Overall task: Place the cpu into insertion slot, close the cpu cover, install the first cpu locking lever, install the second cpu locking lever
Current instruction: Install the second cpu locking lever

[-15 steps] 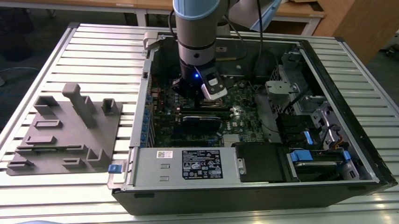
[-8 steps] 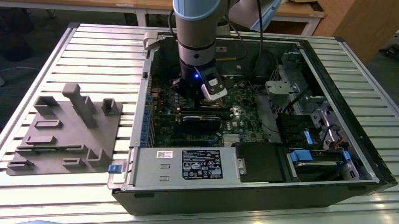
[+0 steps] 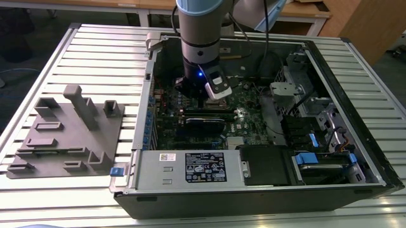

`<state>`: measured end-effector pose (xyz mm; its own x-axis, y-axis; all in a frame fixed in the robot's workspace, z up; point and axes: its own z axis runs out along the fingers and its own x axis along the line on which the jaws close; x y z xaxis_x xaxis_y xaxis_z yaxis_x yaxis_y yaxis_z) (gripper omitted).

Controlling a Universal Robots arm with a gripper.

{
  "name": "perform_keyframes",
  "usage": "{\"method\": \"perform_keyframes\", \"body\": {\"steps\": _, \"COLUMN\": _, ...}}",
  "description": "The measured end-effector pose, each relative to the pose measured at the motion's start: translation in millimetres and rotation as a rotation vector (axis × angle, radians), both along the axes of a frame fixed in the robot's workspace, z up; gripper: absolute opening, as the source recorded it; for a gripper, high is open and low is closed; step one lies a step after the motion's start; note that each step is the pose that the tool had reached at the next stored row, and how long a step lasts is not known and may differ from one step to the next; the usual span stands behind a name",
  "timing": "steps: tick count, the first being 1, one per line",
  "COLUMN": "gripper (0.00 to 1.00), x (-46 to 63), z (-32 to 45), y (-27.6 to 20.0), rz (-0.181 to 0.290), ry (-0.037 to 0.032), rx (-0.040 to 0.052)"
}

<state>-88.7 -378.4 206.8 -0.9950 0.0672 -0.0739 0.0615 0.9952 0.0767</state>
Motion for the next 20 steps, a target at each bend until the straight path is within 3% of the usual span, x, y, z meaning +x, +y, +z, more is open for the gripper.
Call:
{"method": "perform_keyframes", "body": {"steps": 9, "gripper": 0.11, "x": 0.0, "z": 0.3, "y": -8.7, "rz": 0.000, "ry": -0.0001, "rx": 0.0032}}
{"method": "perform_keyframes", "body": {"steps": 11, "gripper": 0.11, "x": 0.0, "z": 0.3, "y": -10.8, "rz": 0.000, "ry": -0.0001, "rx": 0.0180}}
{"method": "perform_keyframes", "body": {"steps": 16, "gripper": 0.11, "x": 0.0, "z": -0.2, "y": -15.1, "rz": 0.000, "ry": 0.0000, "rx": 0.0684}}
{"method": "perform_keyframes", "body": {"steps": 20, "gripper": 0.11, "x": 0.0, "z": -1.7, "y": -19.2, "rz": 0.000, "ry": 0.0000, "rx": 0.0883}}
